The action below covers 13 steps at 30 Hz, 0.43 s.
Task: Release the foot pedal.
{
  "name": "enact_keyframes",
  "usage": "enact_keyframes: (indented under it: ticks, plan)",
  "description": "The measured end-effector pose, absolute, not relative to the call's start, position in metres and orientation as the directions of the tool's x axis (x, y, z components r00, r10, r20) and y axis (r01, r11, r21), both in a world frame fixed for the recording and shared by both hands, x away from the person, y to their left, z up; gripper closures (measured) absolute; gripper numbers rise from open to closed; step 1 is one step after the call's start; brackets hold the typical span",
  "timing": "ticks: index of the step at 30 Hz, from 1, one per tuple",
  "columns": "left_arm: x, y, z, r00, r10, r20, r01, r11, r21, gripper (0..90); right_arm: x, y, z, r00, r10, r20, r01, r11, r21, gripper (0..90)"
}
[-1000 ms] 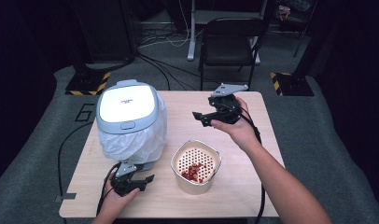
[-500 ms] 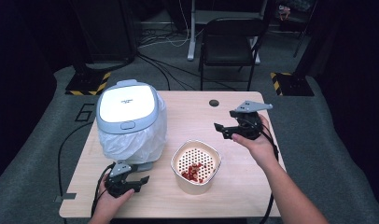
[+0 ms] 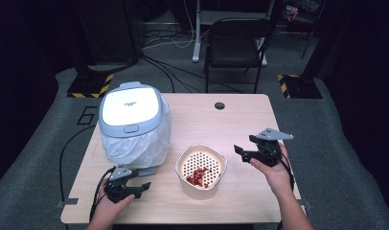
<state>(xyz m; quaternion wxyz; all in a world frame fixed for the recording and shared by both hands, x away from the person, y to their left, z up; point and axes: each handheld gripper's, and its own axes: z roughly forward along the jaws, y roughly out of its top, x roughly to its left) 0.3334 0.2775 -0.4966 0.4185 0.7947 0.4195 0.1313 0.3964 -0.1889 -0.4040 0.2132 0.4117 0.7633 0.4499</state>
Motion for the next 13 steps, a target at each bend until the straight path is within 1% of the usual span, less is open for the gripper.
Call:
enact_keyframes:
  ticks: [3,6,7,10,11,13]
  plan:
    - [0.334,0.278,-0.498,0.604,0.783,-0.148,0.574,-0.298,0.763,28.4,0.39,-0.197,-0.422,-0.551,0.831,0.079,0.464,0.226,0.857,25.0]
    - [0.335,0.279,-0.499,0.631,0.767,-0.117,0.555,-0.341,0.759,26.5,0.388,-0.202,-0.439,-0.535,0.839,0.102,0.494,0.212,0.843,24.6]
    - [0.334,0.279,-0.499,0.621,0.775,-0.118,0.558,-0.332,0.761,26.1,0.388,-0.203,-0.444,-0.528,0.843,0.097,0.504,0.22,0.835,24.4]
    - [0.33,0.286,-0.498,0.635,0.766,-0.102,0.536,-0.341,0.772,24.2,0.389,-0.205,-0.456,-0.514,0.856,0.066,0.502,0.238,0.831,23.9]
    - [0.33,0.286,-0.498,0.635,0.766,-0.102,0.536,-0.341,0.772,22.3,0.389,-0.205,-0.456,-0.514,0.856,0.066,0.502,0.238,0.831,23.9]
    - [0.329,0.292,-0.498,0.647,0.758,-0.082,0.517,-0.357,0.778,21.8,0.391,-0.206,-0.47,-0.501,0.864,0.043,0.509,0.254,0.822,23.3]
